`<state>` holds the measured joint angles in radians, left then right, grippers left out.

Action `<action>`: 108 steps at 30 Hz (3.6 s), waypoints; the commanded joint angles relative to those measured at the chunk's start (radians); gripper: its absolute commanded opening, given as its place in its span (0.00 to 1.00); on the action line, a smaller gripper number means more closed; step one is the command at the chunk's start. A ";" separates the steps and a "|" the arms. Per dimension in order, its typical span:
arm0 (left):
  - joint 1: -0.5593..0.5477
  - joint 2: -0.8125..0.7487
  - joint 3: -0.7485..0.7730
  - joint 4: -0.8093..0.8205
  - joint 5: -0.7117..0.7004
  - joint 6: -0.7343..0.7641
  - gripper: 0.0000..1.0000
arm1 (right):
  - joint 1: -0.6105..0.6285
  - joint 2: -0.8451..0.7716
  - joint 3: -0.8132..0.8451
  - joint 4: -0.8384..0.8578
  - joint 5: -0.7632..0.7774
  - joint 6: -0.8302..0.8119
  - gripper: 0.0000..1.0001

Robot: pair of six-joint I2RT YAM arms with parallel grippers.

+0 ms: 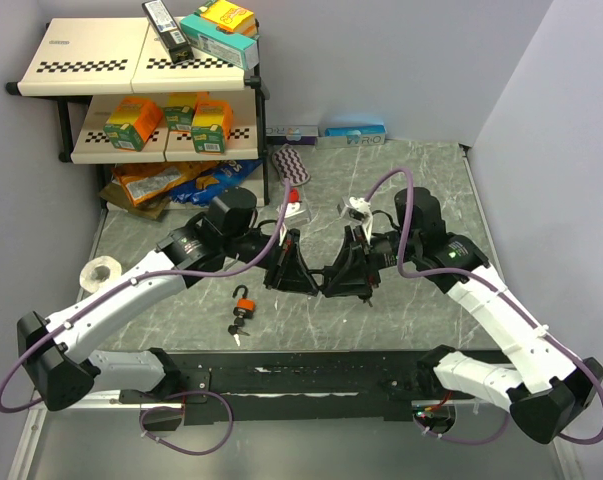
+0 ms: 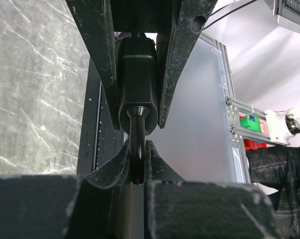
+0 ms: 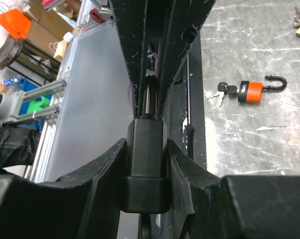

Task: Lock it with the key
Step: Lock the lock, then place the key at the center of the board.

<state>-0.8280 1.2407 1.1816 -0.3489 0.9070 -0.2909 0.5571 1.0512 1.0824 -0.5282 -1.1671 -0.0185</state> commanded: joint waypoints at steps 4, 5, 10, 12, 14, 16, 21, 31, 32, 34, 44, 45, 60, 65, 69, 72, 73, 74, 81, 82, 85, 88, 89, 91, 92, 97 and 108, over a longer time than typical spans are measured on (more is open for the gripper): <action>-0.095 0.111 0.042 0.519 -0.074 -0.034 0.01 | 0.124 0.056 0.031 0.373 -0.069 0.003 0.00; -0.099 0.111 0.042 0.519 -0.072 -0.034 0.01 | 0.124 0.056 0.031 0.373 -0.069 0.003 0.00; -0.091 0.082 0.021 0.452 -0.062 -0.002 0.01 | 0.121 0.056 0.054 0.284 -0.071 -0.070 0.00; -0.050 0.047 -0.014 0.429 -0.053 -0.020 0.01 | 0.101 0.050 0.065 0.209 -0.069 -0.096 0.00; 0.019 0.020 -0.043 0.413 -0.028 -0.039 0.01 | 0.081 0.043 0.074 0.144 -0.062 -0.123 0.00; 0.061 -0.023 -0.069 0.377 -0.022 -0.015 0.01 | 0.043 0.038 0.079 0.097 -0.063 -0.150 0.02; 0.182 -0.101 -0.106 0.239 -0.016 0.094 0.01 | -0.078 0.018 0.096 -0.021 -0.069 -0.178 0.68; 0.270 -0.155 -0.146 0.165 0.090 0.183 0.01 | -0.215 0.010 0.139 -0.179 -0.060 -0.313 0.90; 0.270 -0.149 -0.137 0.159 0.102 0.190 0.01 | -0.215 0.010 0.134 -0.170 -0.059 -0.314 0.90; 0.270 -0.135 -0.129 0.137 0.127 0.214 0.01 | -0.215 0.010 0.122 -0.139 -0.052 -0.299 0.89; 0.224 -0.135 -0.117 0.094 0.142 0.254 0.01 | -0.183 0.044 0.140 -0.138 -0.036 -0.337 0.75; 0.219 -0.136 -0.119 0.103 0.141 0.251 0.01 | -0.166 0.047 0.139 -0.135 -0.034 -0.339 0.71; 0.210 -0.156 -0.148 0.162 0.125 0.200 0.01 | -0.114 0.052 0.109 -0.200 0.014 -0.379 0.20; 0.210 -0.158 -0.146 0.166 0.128 0.202 0.01 | -0.114 0.059 0.113 -0.205 0.017 -0.371 0.29; 0.210 -0.155 -0.140 0.165 0.133 0.197 0.01 | -0.115 0.064 0.119 -0.200 0.009 -0.367 0.20; 0.210 -0.155 -0.142 0.171 0.133 0.188 0.01 | -0.115 0.059 0.119 -0.204 -0.003 -0.377 0.00; 0.210 -0.155 -0.145 0.171 0.132 0.187 0.01 | -0.115 0.058 0.119 -0.207 -0.008 -0.385 0.00; 0.210 -0.156 -0.145 0.166 0.132 0.190 0.01 | -0.117 0.056 0.120 -0.211 -0.011 -0.389 0.00; 0.251 -0.191 -0.184 0.087 0.144 0.280 0.01 | -0.238 0.069 0.145 -0.341 -0.095 -0.458 0.00; 0.257 -0.195 -0.188 0.064 0.145 0.318 0.01 | -0.271 0.070 0.152 -0.364 -0.100 -0.503 0.00; 0.283 -0.195 -0.188 0.004 0.156 0.369 0.01 | -0.347 0.087 0.183 -0.471 -0.108 -0.598 0.00; 0.302 -0.188 -0.186 -0.028 0.147 0.406 0.01 | -0.429 0.131 0.209 -0.513 -0.088 -0.643 0.00; 0.305 -0.188 -0.189 -0.025 0.142 0.404 0.01 | -0.447 0.145 0.211 -0.498 -0.072 -0.635 0.00; 0.311 -0.185 -0.204 -0.004 0.106 0.382 0.01 | -0.480 0.190 0.200 -0.358 0.048 -0.527 0.00; 0.311 -0.181 -0.215 0.020 0.087 0.363 0.01 | -0.499 0.208 0.191 -0.304 0.096 -0.479 0.00; 0.311 -0.152 -0.234 0.068 -0.048 0.317 0.01 | -0.503 0.447 0.263 -0.167 0.309 -0.270 0.00; 0.306 -0.047 -0.241 0.067 -0.161 0.262 0.01 | -0.503 0.840 0.530 0.007 0.420 -0.066 0.00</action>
<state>-0.5198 1.1847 0.9276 -0.3779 0.7502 -0.0025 0.0582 1.8317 1.4914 -0.6239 -0.7898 -0.1783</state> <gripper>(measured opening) 0.112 0.039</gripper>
